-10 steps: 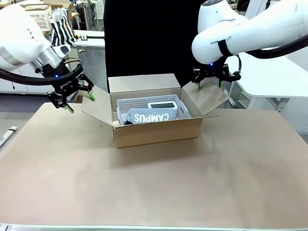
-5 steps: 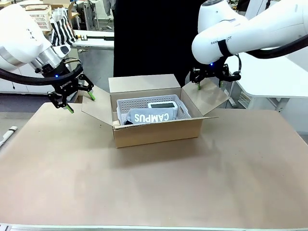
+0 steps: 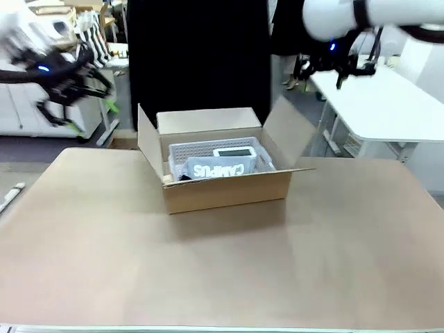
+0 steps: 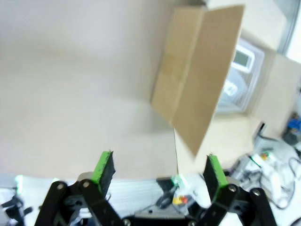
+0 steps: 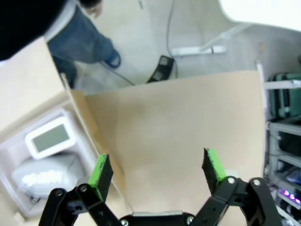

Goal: Pack the gift set into the box.
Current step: Lift both hands away from the flaps of the Package Box.

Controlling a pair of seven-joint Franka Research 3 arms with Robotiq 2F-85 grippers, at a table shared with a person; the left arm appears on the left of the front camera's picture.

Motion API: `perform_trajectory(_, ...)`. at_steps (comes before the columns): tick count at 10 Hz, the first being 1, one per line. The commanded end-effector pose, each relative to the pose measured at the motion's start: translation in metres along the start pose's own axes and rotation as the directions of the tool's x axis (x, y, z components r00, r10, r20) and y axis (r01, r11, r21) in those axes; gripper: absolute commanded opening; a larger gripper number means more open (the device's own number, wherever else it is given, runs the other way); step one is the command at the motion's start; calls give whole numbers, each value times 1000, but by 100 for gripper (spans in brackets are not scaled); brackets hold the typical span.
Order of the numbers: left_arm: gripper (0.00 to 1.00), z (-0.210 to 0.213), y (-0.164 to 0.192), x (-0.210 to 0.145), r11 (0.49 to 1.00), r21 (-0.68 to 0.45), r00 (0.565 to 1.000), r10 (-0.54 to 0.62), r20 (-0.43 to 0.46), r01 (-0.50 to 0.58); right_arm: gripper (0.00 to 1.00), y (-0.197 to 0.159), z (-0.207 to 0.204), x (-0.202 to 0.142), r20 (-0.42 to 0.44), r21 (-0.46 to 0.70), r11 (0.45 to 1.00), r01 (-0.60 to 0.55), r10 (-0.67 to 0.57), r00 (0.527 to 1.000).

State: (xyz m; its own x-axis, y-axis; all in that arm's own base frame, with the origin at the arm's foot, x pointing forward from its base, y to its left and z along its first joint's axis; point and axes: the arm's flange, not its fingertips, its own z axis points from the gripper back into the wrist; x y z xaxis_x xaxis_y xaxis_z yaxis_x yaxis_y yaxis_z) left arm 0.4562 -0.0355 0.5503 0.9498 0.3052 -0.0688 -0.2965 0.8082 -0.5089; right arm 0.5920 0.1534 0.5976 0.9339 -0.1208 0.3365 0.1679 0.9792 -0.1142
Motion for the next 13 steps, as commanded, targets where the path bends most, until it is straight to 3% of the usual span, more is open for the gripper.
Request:
perform_trajectory(1, 100, 60, 20, -34, 982, -141, 982, -141, -123, 123, 100, -54, 54, -53, -48, 174, 981, -86, 96, 994)
perform_trajectory(2, 100, 70, 35, -49, 943, -261, 950, -256, -177, 206, 100, -81, 64, -78, -102, 364, 928, -78, 123, 987)
perform_trajectory(4, 100, 56, 71, -51, 854, -488, 875, -366, -317, 180, 100, -145, 36, -138, -124, 708, 701, 89, 0, 992)
perform_trajectory(6, 100, 36, 98, -37, 716, -692, 850, -420, -318, 95, 100, -225, -22, -186, -243, 825, 444, 350, -281, 929)
perform_trajectory(7, 100, 29, 100, -28, 629, -775, 854, -439, -279, 70, 100, -258, -51, -197, -314, 841, 328, 431, -352, 881)
perform_trajectory(8, 100, 16, 95, -13, 574, -817, 854, -451, -262, 52, 100, -277, -77, -200, -348, 820, 286, 495, -437, 829)
perform_trajectory(9, 100, 28, 104, -44, 695, -707, 864, -431, -262, 132, 100, -236, -26, -192, -245, 758, 559, 336, -234, 941)
perform_trajectory(13, 100, 28, 104, -44, 695, -707, 864, -431, -262, 132, 100, -236, -26, -192, -245, 758, 559, 336, -234, 941)
